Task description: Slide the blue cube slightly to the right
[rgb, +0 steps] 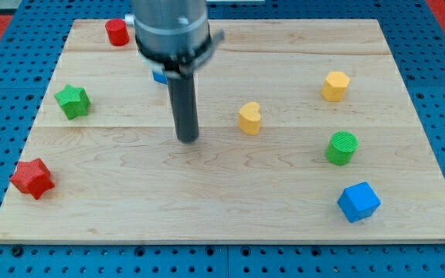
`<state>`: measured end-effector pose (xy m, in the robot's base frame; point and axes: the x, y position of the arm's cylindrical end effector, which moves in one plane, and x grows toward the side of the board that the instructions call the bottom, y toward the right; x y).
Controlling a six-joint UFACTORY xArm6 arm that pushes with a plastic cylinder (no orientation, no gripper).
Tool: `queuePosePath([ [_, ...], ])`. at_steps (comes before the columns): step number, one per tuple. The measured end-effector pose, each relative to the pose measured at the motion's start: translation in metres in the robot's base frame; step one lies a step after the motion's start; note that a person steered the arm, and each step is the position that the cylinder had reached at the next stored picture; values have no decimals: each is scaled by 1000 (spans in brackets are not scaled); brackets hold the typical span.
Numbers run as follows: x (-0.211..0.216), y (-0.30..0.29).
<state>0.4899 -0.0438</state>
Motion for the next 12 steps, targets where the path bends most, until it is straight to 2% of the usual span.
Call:
queuePosePath([
  [1, 55, 56],
  [2, 90, 91],
  [5, 96, 163],
  [12, 71, 200],
])
